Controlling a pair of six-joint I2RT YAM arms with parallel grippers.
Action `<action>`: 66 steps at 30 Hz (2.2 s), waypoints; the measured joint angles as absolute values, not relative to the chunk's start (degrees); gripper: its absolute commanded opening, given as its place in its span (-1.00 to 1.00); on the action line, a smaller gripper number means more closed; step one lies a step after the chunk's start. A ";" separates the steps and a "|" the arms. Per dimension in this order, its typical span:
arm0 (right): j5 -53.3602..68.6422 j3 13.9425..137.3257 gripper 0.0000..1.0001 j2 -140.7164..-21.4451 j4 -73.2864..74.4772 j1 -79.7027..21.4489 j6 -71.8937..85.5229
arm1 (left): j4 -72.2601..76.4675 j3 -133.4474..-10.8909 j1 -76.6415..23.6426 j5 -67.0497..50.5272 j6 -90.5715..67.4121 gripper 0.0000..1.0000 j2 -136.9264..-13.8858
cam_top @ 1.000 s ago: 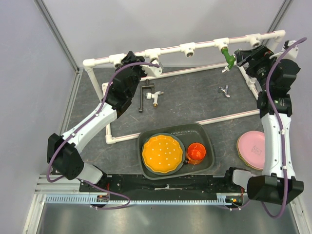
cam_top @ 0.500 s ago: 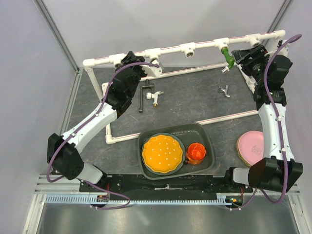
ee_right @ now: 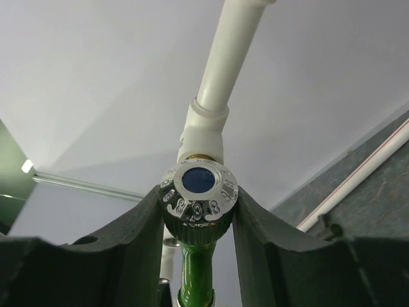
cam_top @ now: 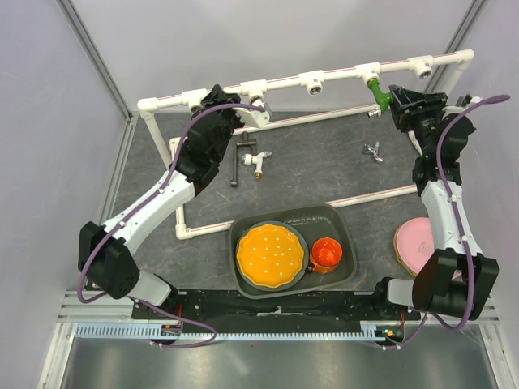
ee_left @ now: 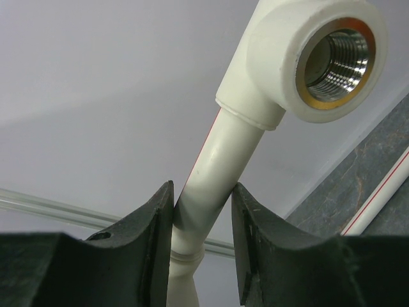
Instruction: Install the water faucets
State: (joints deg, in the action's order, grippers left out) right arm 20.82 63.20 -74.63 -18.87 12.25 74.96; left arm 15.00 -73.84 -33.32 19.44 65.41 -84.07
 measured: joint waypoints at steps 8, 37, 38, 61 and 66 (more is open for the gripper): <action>21.17 59.77 0.80 -75.46 -24.69 12.45 85.65 | 14.92 -73.84 -33.41 19.40 65.41 -0.97 -84.07; -14.06 68.77 0.96 -56.12 11.07 -19.07 -34.06 | 14.83 -73.84 -33.58 19.46 65.41 -0.96 -84.05; -17.56 67.29 0.96 -56.27 10.76 -21.12 -39.27 | 14.83 -73.84 -33.58 19.46 65.41 -0.96 -84.05; -45.25 59.29 0.32 -70.85 -20.62 -26.89 -80.14 | 14.61 -73.84 -33.63 19.46 65.41 -0.96 -83.88; -45.82 59.35 -0.26 -72.31 -22.02 -26.89 -79.50 | 14.55 -73.84 -33.65 19.49 65.41 -0.96 -83.85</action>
State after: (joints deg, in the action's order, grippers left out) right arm -45.82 59.35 -72.31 -22.02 -26.89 -79.50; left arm 14.55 -73.84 -33.65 19.49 65.41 -83.85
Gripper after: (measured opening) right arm 0.513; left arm 0.433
